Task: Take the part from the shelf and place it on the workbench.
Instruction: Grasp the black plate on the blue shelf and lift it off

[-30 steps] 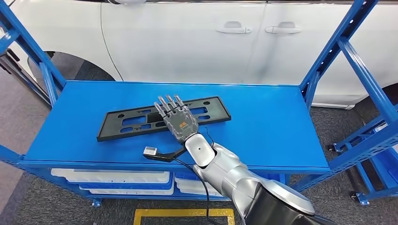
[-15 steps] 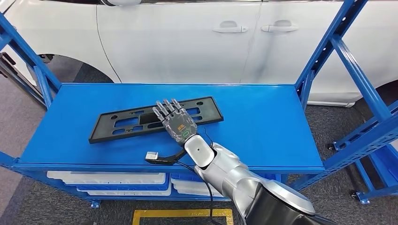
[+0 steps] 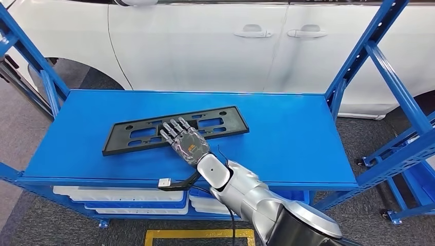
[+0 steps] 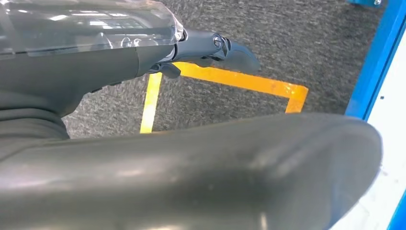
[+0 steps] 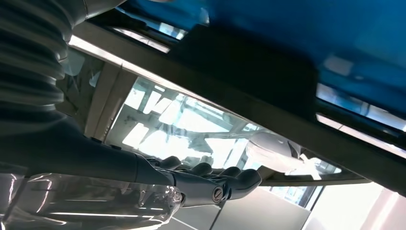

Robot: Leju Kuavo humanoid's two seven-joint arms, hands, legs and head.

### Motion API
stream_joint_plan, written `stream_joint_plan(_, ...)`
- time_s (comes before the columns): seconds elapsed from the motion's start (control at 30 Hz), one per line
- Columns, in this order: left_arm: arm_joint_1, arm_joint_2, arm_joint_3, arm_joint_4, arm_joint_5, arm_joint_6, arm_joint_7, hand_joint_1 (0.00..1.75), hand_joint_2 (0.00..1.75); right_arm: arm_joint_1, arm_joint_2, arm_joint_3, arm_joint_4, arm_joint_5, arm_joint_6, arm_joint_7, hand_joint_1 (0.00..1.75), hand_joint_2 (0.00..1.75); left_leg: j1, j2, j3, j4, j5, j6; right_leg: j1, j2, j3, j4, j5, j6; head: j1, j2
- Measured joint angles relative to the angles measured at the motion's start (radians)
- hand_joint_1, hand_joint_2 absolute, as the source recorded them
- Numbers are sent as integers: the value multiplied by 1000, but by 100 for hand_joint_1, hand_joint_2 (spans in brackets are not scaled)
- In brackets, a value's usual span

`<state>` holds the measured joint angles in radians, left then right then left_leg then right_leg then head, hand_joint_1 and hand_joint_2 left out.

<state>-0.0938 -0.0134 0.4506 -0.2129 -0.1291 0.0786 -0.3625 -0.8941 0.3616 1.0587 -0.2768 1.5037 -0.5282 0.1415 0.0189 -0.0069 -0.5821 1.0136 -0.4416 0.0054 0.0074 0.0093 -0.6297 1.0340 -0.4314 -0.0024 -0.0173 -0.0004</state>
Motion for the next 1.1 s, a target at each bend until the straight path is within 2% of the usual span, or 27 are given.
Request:
stream_joint_plan(0.07,-1,0,1,0,-1,-4,1,0,0,1,0,1,-5,-4,1,1,0,175,1,2,-1,-2,4,8,-4,-2,-40,91,-57,11,0,0)
stream_joint_plan(0.13,-1,0,3,0,-2,-6,4,0,0,5,0,1,-7,-9,1,2,0,175,0,3,-4,-2,4,11,-7,-3,-102,229,-118,17,0,0)
stream_joint_plan(0.17,-1,0,3,0,-2,-7,7,0,0,8,0,2,-7,-11,1,3,0,175,0,3,-5,-1,4,11,-9,-3,-120,270,-128,18,0,0)
stream_joint_plan(0.2,0,0,4,0,-2,-8,8,0,0,10,0,2,-7,-13,0,4,0,175,0,3,-5,-1,4,11,-10,-3,-119,271,-118,17,0,0)
stream_joint_plan(0.23,0,0,4,0,-2,-9,9,0,0,11,0,3,-8,-13,0,5,0,175,0,2,-4,0,4,10,-10,-3,-97,229,-91,14,0,0)
stream_joint_plan(0.3,-1,-1,4,0,-2,-10,9,0,0,8,0,3,-11,-15,-1,10,0,175,-1,1,-1,0,2,7,-7,-3,-22,83,-28,3,0,0)
stream_joint_plan(0.33,-1,-1,4,0,-2,-10,9,0,0,6,0,3,-12,-16,-1,13,0,175,-2,1,-1,0,1,3,-3,-4,7,24,-10,-3,0,0)
stream_joint_plan(0.37,-1,-2,4,0,-2,-10,9,0,0,5,0,4,-12,-16,-2,16,0,175,-2,1,-1,0,0,-1,0,-4,23,-9,-3,-7,0,0)
stream_joint_plan(0.43,-1,-2,4,0,-2,-10,9,0,0,4,0,4,-12,-19,-3,20,0,175,-2,1,0,-4,0,-13,4,-4,27,-23,-4,-14,0,0)
stream_joint_plan(0.5,-1,-2,4,0,-4,-10,8,0,0,3,1,4,-15,-25,-6,22,0,175,0,2,-2,6,-10,-23,-1,-5,35,-36,1,-24,0,0)
stream_joint_plan(0.57,-2,-2,5,0,-7,-9,7,0,0,1,3,4,-18,-30,-8,23,0,175,1,3,-35,84,-55,-28,-6,-7,45,-47,4,-32,0,0)
stream_joint_plan(0.63,-1,-2,5,0,-9,-8,7,0,0,2,5,4,-18,-33,-8,23,0,175,1,3,-101,218,-112,-34,-4,-8,48,-46,2,-37,0,0)
stream_joint_plan(0.67,0,-2,5,0,-10,-8,7,0,0,4,5,4,-19,-34,-8,23,0,175,2,3,-128,266,-123,-36,-3,-7,49,-45,0,-38,0,0)
stream_joint_plan(0.7,1,-2,5,0,-11,-8,7,0,0,5,5,4,-19,-35,-8,23,0,175,2,3,-139,278,-115,-38,-3,-7,50,-43,-3,-38,0,0)
stream_joint_plan(0.73,2,-2,6,0,-11,-8,7,0,0,6,5,4,-21,-37,-8,23,0,175,2,3,-128,247,-86,-38,-3,-6,52,-40,-7,-37,0,0)
stream_joint_plan(0.8,1,-2,6,0,-13,-8,6,0,0,5,5,4,-25,-42,-9,23,0,175,3,4,-68,113,-15,-37,-3,-5,55,-31,-17,-30,0,0)
stream_joint_plan(0.83,0,-2,6,0,-14,-8,6,0,0,4,5,4,-27,-45,-9,23,0,175,2,3,-41,56,6,-34,-1,-4,54,-25,-22,-26,0,0)
stream_joint_plan(0.9,0,-2,7,0,-15,-8,5,0,0,3,5,4,-29,-49,-10,23,0,175,0,2,-23,12,10,-23,4,-3,50,-19,-27,-18,0,0)
stream_joint_plan(1.0,1,-3,7,0,-16,-8,5,0,0,2,5,4,-32,-51,-11,23,0,175,0,1,-23,6,13,-5,3,-3,46,-11,-36,-5,0,0)
stream_joint_plan(1.03,0,-3,8,0,-17,-9,5,0,0,1,5,4,-33,-51,-11,23,0,175,1,1,-21,4,13,1,1,-4,35,14,-52,1,0,0)
stream_joint_plan(1.1,-1,-3,8,0,-17,-9,4,0,0,1,5,4,-34,-51,-11,23,0,175,2,2,-20,2,11,9,-4,-4,-20,127,-108,10,0,0)
